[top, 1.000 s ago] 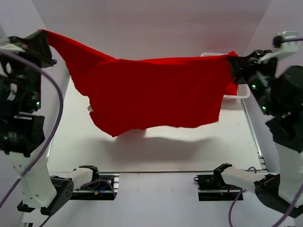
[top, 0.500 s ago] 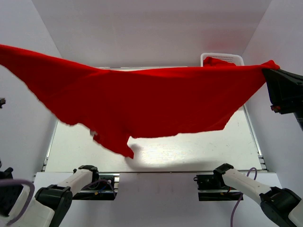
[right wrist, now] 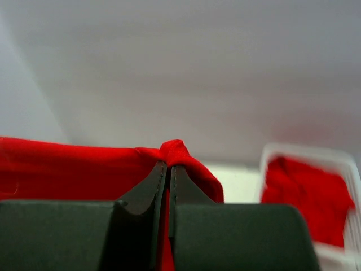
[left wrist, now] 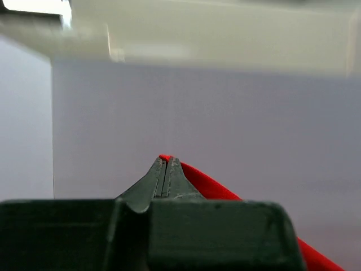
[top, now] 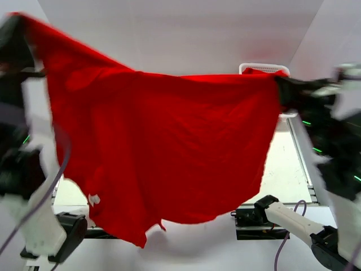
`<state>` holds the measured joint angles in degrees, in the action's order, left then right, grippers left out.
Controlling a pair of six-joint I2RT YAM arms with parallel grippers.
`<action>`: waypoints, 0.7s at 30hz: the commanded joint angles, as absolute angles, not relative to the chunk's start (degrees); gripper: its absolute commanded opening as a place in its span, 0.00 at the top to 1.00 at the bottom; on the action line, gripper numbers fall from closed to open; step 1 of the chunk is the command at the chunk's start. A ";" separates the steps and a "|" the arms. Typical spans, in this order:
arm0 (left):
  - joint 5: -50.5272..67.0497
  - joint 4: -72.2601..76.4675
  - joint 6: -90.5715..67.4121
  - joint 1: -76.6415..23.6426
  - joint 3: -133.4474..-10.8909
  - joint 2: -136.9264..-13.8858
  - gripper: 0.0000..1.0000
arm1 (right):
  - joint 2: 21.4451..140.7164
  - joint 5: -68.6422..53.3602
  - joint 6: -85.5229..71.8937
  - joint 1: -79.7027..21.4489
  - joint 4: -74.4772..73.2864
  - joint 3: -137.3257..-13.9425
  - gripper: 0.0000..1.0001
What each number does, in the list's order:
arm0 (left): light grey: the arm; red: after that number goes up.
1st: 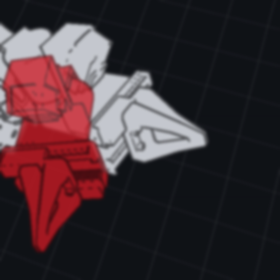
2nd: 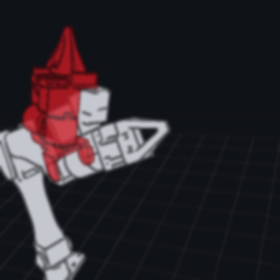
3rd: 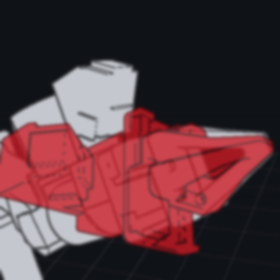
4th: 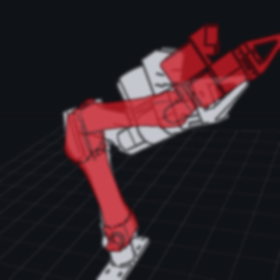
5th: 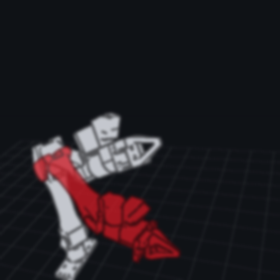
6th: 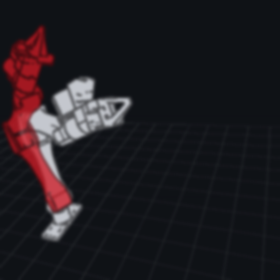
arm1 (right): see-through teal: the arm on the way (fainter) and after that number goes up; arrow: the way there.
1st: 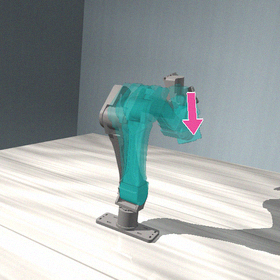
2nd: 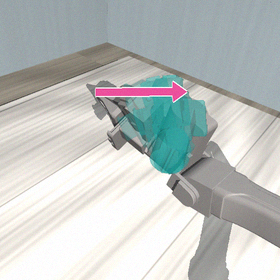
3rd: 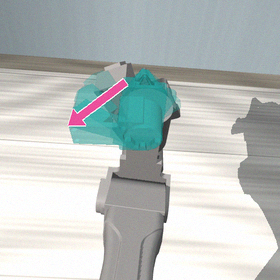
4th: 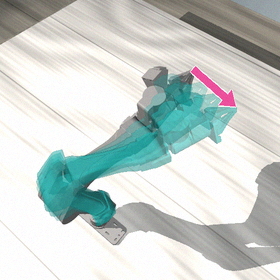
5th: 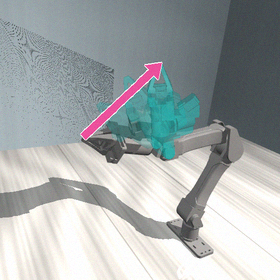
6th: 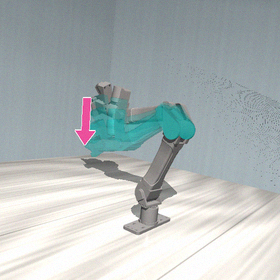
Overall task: Fold and stack the t-shirts
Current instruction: Flatten out the tshirt
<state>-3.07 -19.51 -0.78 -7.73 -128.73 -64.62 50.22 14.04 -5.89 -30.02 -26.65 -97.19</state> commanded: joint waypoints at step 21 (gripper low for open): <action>1.84 -14.07 2.91 -2.82 -126.64 -131.82 1.00 | 120.04 21.36 -1.49 -19.87 -14.57 -107.63 1.00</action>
